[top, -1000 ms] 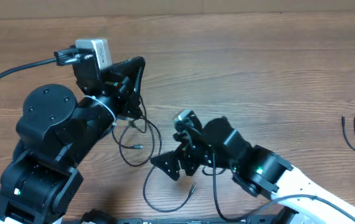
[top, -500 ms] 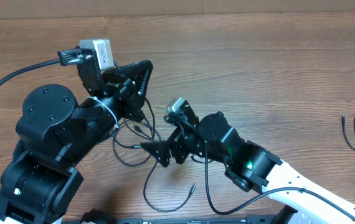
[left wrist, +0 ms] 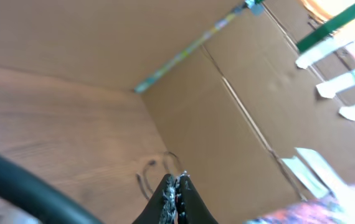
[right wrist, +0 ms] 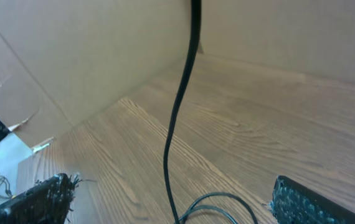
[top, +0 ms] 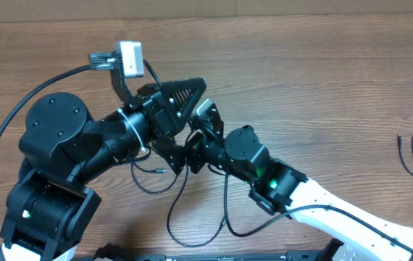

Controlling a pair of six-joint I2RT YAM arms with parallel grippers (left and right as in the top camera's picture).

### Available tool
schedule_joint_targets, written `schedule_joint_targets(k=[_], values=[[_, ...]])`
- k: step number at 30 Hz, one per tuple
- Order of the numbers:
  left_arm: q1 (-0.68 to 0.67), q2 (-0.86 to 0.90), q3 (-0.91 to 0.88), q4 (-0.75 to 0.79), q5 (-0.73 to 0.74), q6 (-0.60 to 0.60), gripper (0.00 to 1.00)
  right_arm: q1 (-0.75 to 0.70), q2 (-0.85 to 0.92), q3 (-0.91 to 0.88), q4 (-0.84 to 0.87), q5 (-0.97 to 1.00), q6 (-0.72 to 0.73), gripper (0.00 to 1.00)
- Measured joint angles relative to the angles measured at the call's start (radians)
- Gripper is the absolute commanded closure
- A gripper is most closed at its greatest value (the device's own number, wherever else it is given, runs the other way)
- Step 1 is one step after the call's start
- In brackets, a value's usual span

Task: Untangle cables
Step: 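Lift the coil with the left gripper and bring the right gripper under it, then grasp the lifted cable with the right gripper below the left gripper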

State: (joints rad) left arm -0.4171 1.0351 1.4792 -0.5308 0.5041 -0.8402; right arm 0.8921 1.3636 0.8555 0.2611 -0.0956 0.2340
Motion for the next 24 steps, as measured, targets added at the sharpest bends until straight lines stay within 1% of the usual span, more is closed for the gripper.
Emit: schedule_joint_targets(k=[9,14,15,17,18,19,20,21,24], values=[[0.000,0.002,0.000,0.016,0.080,-0.094,0.96,0.000,0.034,-0.001,0.122,0.004,0.000,0.00],[-0.033,0.004,0.000,0.092,0.098,-0.138,0.96,0.000,0.040,-0.001,0.143,0.007,0.001,0.00],[-0.046,0.004,0.000,0.108,0.100,-0.142,0.96,0.000,0.042,-0.001,0.143,0.008,0.000,0.05],[-0.074,0.004,0.000,0.134,0.103,-0.153,0.96,0.000,0.045,-0.001,0.142,0.024,0.000,0.30],[-0.084,0.004,0.000,0.140,0.106,-0.155,0.96,0.000,0.047,-0.001,0.142,0.035,-0.004,0.46],[-0.093,0.004,0.000,0.142,0.106,-0.156,0.96,0.000,0.048,-0.001,0.140,0.047,-0.005,0.73],[-0.095,0.004,0.000,0.142,0.108,-0.156,0.96,0.000,0.049,-0.001,0.138,0.056,-0.002,0.89],[-0.098,0.004,0.000,0.142,0.108,-0.156,0.96,0.000,0.050,-0.001,0.135,0.067,-0.002,0.96],[-0.098,0.004,0.000,0.142,0.106,-0.156,0.96,0.000,0.050,-0.001,0.116,0.089,-0.002,0.96]])
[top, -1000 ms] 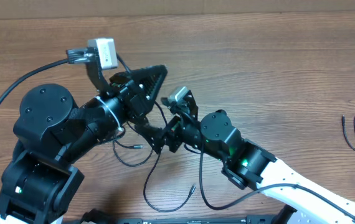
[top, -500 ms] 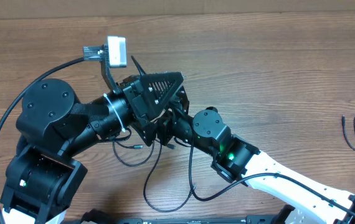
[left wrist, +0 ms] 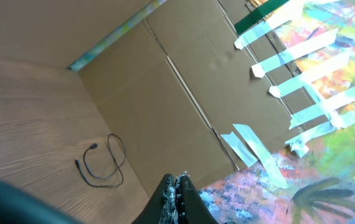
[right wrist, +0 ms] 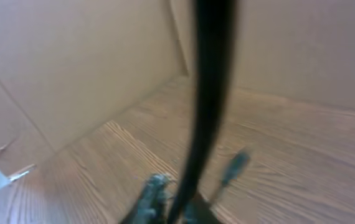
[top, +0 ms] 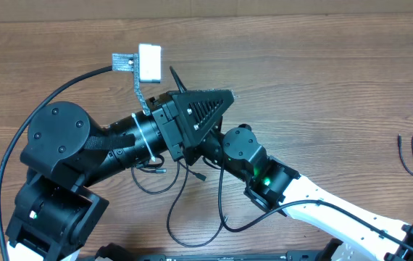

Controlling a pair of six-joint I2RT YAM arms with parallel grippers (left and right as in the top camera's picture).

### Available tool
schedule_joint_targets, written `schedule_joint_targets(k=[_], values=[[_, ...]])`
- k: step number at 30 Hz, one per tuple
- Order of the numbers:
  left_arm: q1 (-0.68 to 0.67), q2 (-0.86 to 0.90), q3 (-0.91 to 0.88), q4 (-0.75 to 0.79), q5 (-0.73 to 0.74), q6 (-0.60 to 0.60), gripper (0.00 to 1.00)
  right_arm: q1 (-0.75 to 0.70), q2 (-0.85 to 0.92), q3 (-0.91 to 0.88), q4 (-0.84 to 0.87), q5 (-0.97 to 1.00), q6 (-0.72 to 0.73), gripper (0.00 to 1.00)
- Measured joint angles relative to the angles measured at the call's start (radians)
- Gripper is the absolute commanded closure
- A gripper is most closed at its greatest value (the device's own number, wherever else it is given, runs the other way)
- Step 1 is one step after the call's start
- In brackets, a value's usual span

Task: Untangle cables
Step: 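Grasp the lifted cable with the right gripper below the left gripper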

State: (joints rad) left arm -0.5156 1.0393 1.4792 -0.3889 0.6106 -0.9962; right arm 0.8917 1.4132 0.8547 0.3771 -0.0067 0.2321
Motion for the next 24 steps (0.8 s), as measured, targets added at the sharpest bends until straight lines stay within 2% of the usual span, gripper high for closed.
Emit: schedule_joint_targets(k=[3,11,13,18,21,22,24], values=[[0.000,0.001,0.000,-0.004,-0.010,0.001,0.96,0.000,0.000,0.000,-0.056,0.011,0.000,0.96],[0.047,0.010,0.000,-0.132,-0.118,0.072,0.94,0.000,-0.024,0.001,-0.402,0.014,0.027,0.96],[0.067,0.010,0.000,-0.201,-0.171,0.085,0.84,0.000,-0.042,0.001,-0.484,0.015,0.034,0.96],[0.109,0.011,0.001,-0.392,-0.354,0.110,0.50,0.000,-0.140,-0.001,-0.687,0.014,0.081,0.96],[0.111,0.019,0.001,-0.447,-0.435,0.113,0.08,0.000,-0.215,-0.001,-0.773,0.000,0.105,0.96],[0.111,0.026,0.001,-0.459,-0.452,0.114,0.01,0.000,-0.239,-0.001,-0.796,-0.012,0.110,0.96],[0.111,0.047,0.001,-0.484,-0.476,0.116,0.01,0.000,-0.281,-0.001,-0.843,-0.043,0.116,0.96]])
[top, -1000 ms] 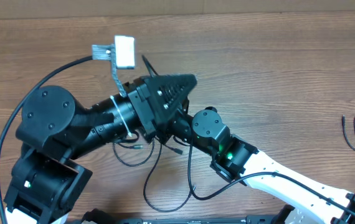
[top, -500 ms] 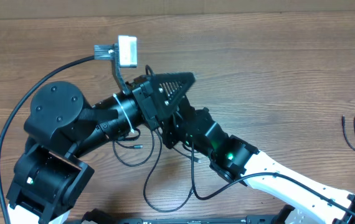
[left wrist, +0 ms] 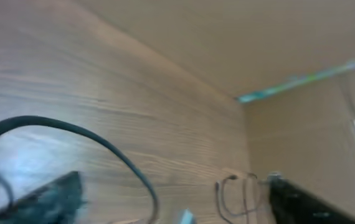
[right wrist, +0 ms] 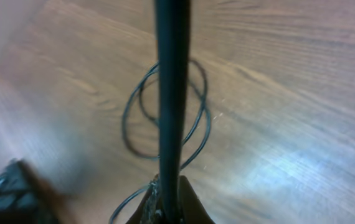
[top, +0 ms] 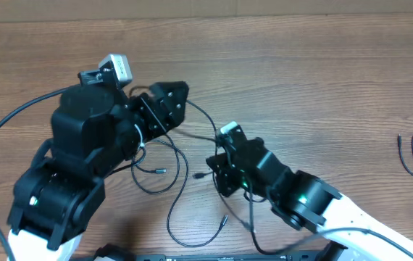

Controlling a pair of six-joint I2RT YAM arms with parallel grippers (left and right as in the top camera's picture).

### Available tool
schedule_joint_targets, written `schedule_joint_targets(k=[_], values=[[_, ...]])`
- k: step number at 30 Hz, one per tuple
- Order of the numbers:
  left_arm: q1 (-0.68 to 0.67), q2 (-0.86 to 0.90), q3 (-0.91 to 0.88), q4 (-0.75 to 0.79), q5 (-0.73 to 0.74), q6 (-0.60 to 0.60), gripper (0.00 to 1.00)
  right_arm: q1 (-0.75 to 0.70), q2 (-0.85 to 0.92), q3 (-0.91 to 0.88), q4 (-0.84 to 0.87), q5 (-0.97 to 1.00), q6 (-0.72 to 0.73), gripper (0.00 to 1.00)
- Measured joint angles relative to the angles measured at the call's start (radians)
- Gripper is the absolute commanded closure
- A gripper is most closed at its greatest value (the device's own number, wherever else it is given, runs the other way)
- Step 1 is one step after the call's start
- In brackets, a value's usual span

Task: Untangle cables
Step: 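Grasp the lifted cable with the right gripper below the left gripper, then pull the grasped black cable far up-right with the right gripper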

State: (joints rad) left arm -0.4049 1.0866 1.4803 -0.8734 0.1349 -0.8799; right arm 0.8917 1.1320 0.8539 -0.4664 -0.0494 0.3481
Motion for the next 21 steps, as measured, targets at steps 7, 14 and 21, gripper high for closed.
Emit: schedule_joint_targets(k=[7,14,21], values=[[0.000,0.100,0.000,-0.124,-0.034,0.000,0.00,0.000,-0.055,0.000,-0.140,0.008,0.019,0.96],[0.000,0.180,0.000,-0.220,-0.013,0.010,0.00,-0.089,-0.071,0.000,-0.331,0.189,0.167,0.96],[-0.016,0.187,0.000,-0.089,0.242,0.224,0.01,-0.373,-0.073,0.000,-0.286,0.263,0.215,0.96]])
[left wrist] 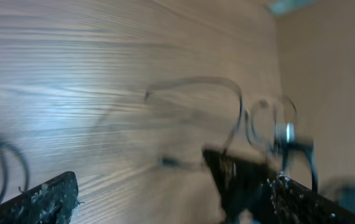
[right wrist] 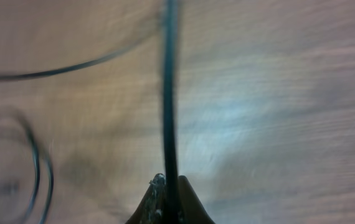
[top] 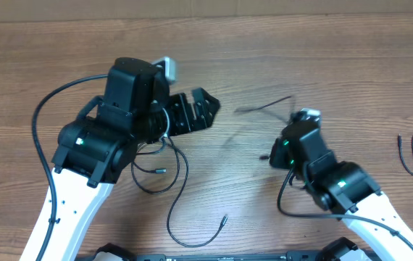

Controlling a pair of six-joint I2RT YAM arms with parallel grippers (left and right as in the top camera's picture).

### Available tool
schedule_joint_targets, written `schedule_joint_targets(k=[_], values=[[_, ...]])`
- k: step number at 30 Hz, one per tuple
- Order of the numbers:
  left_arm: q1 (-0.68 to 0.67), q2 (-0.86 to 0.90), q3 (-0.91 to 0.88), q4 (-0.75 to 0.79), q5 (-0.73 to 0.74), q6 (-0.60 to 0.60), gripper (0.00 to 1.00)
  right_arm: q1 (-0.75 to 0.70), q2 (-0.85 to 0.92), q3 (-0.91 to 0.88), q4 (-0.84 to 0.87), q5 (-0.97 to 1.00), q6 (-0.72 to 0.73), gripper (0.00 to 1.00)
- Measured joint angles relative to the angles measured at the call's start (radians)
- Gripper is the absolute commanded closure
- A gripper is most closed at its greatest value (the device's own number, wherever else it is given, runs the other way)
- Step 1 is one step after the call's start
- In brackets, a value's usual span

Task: Untangle cables
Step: 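Pull the grasped black cable far up-right with the right gripper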

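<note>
One thin black cable [top: 164, 176] lies looped on the wooden table below my left arm, its free end near the front edge. My left gripper [top: 205, 109] stands open above the table with nothing between its fingers [left wrist: 43, 198]. In its wrist view the left gripper [left wrist: 171, 186] faces the blurred right arm. My right gripper [top: 274, 155] is right of centre, and in its wrist view the right gripper [right wrist: 170, 184] is shut on a second black cable [right wrist: 169, 93]. That cable shows as a blurred streak [top: 264, 106] lifted off the table.
A third black cable [top: 409, 154] lies curled at the table's far right edge. A cardboard wall [top: 192, 9] runs along the back. The left arm's own thick cable [top: 43, 119] arcs out at the left.
My right gripper has moved from the table's centre to the right, still shut on its cable, and the cable now trails up off the table. My left arm has swung round, its gripper still open.
At first both arms met over the tangle, left gripper shut and right open round a cable. Then the right was shut on that cable. Later the left was open. Now the right holds the cable well right of the remaining loops.
</note>
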State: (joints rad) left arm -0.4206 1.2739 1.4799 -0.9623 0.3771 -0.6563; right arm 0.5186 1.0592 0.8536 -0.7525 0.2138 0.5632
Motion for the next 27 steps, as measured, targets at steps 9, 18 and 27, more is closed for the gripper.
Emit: schedule_joint_targets(k=[9,18,27], values=[[-0.011,0.001,0.000,-0.037,-0.026,0.101,0.01,-0.134,0.000,0.000,0.174,-0.054,-0.021,0.96],[-0.011,0.014,0.000,-0.037,-0.078,0.111,0.00,-0.134,0.000,0.000,0.282,-0.046,-0.017,0.96],[-0.011,0.019,0.000,-0.037,-0.082,0.114,0.00,-0.254,0.001,0.000,0.394,0.029,-0.136,0.96]])
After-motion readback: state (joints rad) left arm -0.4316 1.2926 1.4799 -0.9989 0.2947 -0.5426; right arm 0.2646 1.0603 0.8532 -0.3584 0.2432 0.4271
